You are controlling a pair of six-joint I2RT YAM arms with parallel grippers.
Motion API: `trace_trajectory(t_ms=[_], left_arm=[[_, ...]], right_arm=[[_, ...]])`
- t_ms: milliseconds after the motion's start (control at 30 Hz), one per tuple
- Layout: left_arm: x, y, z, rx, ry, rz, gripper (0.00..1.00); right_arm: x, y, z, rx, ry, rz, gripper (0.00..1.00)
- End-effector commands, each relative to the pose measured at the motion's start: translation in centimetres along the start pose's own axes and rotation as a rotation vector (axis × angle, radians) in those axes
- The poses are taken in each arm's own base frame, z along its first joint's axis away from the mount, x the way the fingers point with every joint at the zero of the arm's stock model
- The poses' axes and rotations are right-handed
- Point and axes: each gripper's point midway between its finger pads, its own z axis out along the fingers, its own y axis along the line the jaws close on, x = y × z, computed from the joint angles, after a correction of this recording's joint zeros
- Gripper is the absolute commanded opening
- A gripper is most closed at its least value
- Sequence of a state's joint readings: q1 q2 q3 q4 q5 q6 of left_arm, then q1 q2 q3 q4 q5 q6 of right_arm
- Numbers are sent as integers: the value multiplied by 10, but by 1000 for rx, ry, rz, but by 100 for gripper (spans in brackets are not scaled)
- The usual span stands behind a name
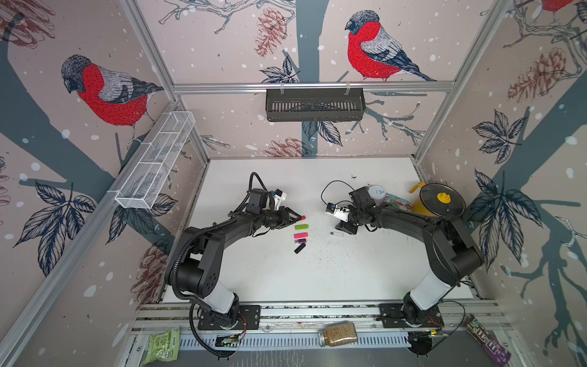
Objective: Close the usb drive cover
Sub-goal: Place the USB drive at the center of the board.
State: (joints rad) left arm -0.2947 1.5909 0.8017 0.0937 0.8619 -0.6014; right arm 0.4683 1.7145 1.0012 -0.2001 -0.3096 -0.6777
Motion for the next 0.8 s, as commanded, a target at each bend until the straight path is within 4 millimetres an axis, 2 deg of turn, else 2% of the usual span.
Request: trace_trajectory(t_ms=[0,67,233,433,567,767], left_arm=[[-6,-3,1,6,-1,24,42],[-8,-2,3,4,-3,24,42],[-10,4,9,-2,15,7,42],[-15,10,16,-6,31,-10,42],[-16,12,18,-8,33,-16,42],[-16,13,19,-9,37,-21,42]], right_arm=[[-20,-20,9,15,-51,79,52],[-22,-26,18,20,-45,104,52],[-14,-46,40,54,12,113,52],[-24,-49,58,-24,-8,86,53],[-20,-56,72,-52,26,101,53],[-29,-54,78,-129,17,69,53]])
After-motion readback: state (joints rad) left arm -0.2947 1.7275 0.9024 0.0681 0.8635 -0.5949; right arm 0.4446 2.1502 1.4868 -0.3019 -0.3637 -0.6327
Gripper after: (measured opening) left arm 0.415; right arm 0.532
